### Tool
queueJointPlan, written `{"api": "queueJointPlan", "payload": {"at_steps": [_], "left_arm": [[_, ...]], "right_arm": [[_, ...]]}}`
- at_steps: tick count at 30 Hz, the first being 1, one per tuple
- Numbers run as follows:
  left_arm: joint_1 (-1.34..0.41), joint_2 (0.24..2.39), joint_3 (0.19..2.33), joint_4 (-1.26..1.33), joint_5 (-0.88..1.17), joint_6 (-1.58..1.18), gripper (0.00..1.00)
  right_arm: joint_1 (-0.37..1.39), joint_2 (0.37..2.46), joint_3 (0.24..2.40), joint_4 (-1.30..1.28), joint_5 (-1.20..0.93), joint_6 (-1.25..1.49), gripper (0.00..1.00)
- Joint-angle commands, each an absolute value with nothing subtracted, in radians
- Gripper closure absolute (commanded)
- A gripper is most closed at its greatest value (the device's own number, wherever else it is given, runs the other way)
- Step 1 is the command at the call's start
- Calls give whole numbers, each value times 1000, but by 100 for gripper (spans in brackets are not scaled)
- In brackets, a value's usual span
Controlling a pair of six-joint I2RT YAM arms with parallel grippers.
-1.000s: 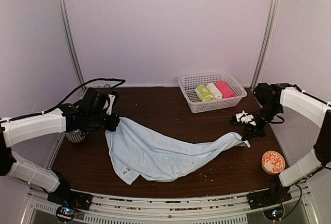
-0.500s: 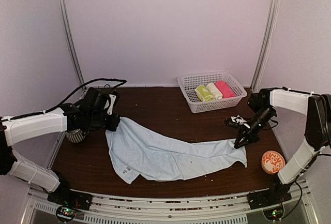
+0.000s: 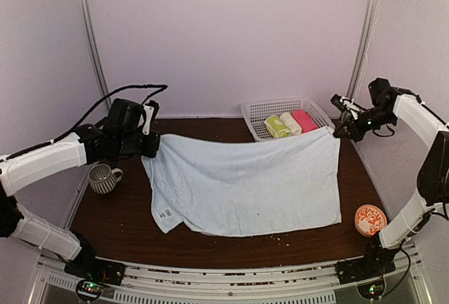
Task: Roll the towels
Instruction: Flatten out the towel at the center of the board.
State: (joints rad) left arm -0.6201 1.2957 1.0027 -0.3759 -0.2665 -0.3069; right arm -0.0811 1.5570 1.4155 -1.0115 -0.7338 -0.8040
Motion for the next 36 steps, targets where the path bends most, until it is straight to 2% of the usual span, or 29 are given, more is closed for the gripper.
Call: {"api": "queueJointPlan", "payload": {"at_steps": [1, 5, 13, 19, 25, 28, 30, 36], "left_arm": [[-610, 1194, 1098, -327, -319, -243, 100], [-611, 1062, 1092, -285, -249, -213, 100], [-612, 850, 1016, -283, -70, -237, 100], [-615, 739, 968, -298, 70, -271, 100], [-617, 661, 974, -312, 95, -271, 100], [-618, 730, 965, -333, -6, -274, 100], [-616, 849, 951, -339, -71, -297, 100], [-561, 1335, 1009, -265, -90, -338, 100]], "right_arm": [[-201, 1490, 1549, -979, -817, -669, 100], [-255, 1411, 1595, -1007, -875, -652, 100], [-265, 1130, 1479, -1036, -900, -646, 100], [-266, 938, 1425, -1116, -852, -694, 100], [-265, 834, 1405, -1129, -791, -669, 100], [-265, 869, 1351, -1074, -748, -618, 100], [-265, 933, 1284, -1025, -714, -597, 100], [-249, 1288, 1182, -877, -650, -578, 94]]}}
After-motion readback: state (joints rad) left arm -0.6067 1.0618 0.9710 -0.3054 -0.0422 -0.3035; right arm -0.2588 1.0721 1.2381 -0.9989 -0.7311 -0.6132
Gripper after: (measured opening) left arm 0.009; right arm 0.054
